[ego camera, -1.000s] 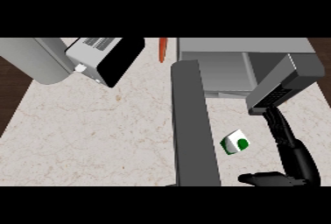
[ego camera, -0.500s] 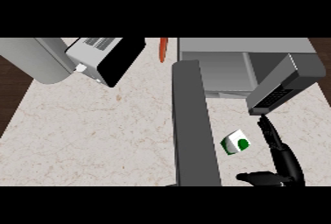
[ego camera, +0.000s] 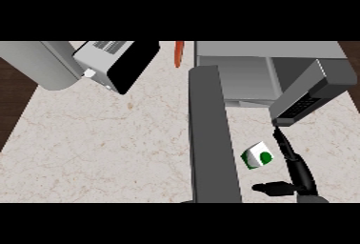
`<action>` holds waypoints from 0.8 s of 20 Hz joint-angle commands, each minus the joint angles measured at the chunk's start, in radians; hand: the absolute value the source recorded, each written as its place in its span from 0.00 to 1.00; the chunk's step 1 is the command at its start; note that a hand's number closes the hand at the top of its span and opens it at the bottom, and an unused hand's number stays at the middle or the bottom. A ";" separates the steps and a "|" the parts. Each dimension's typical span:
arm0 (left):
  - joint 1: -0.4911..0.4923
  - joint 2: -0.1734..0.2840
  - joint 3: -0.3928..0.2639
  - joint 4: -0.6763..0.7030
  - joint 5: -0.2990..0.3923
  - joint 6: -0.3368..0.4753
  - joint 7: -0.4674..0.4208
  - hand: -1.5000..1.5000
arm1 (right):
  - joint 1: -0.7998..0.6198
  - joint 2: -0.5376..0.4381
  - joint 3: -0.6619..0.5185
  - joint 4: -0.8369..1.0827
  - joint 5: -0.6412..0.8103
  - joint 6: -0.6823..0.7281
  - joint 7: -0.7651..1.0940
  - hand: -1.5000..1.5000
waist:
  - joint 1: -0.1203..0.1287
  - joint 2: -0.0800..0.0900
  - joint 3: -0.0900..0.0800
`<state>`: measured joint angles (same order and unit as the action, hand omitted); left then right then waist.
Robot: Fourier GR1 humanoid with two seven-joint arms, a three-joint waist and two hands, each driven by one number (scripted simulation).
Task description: Pick up the milk, place it into the microwave and close the microwave
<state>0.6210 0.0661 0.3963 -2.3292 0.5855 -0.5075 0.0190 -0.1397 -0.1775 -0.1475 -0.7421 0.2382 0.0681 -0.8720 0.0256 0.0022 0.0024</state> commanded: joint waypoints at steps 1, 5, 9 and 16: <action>0.088 0.024 0.076 -0.094 0.166 -0.063 -0.010 0.00 | -0.049 0.022 -0.018 0.183 0.019 -0.044 -0.142 0.00 | 0.015 -0.001 0.001; 0.035 0.042 0.071 -0.065 0.185 -0.031 0.025 0.00 | -0.170 0.000 -0.043 0.335 0.018 -0.019 -0.176 0.00 | 0.008 0.003 0.001; 0.013 0.046 0.084 -0.025 0.172 -0.052 0.004 0.00 | -0.186 -0.009 -0.064 0.400 -0.012 0.064 -0.252 0.00 | 0.001 0.004 0.001; 0.096 -0.042 0.038 -0.094 0.118 -0.094 -0.008 0.00 | -0.232 0.041 -0.042 0.467 0.011 0.064 -0.271 1.00 | 0.010 0.003 0.001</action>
<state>0.6821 0.0621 0.4526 -2.3138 0.6739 -0.5973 0.0006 -0.3509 -0.1755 -0.2087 -0.3234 0.2304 0.1029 -1.0459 0.0290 0.0013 -0.0041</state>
